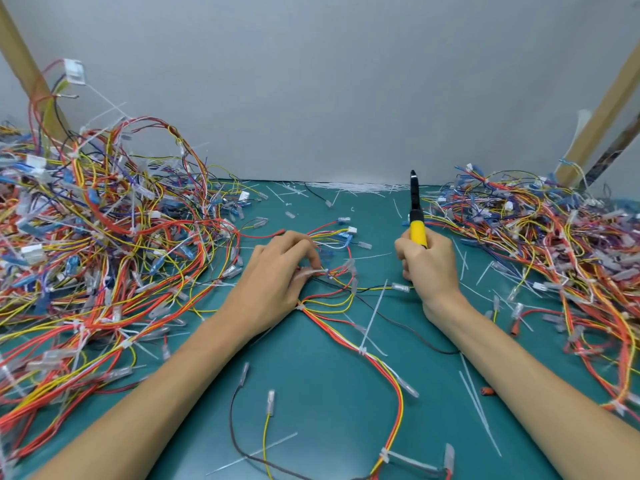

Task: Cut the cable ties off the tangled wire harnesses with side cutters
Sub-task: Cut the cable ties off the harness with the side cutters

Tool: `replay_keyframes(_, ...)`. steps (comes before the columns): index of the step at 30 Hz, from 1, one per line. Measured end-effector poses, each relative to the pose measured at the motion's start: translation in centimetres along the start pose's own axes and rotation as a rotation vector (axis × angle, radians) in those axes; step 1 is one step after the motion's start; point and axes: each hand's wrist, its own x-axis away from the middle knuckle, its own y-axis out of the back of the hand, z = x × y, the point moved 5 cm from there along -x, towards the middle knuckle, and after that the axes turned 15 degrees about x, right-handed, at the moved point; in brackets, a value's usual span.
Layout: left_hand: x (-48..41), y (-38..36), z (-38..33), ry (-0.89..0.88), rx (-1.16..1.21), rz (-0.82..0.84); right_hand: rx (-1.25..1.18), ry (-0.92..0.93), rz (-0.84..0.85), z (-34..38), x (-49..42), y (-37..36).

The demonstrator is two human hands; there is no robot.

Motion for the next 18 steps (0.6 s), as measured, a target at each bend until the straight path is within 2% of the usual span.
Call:
replay_keyframes(5,-0.1,0.0,0.4,0.087,0.015,-0.007,-0.035,-0.037,0.022,-0.1,-0.2,0.0)
replay_keyframes(12,0.3,1.1,0.6,0.2,0.045,-0.15,-0.319,-0.202,0.101,-0.4,-1.2,0.2)
replay_keyframes(18,0.3,1.9,0.7,0.261,0.178,-0.224,-0.375,-0.207,0.117,-0.5,-1.2,0.3)
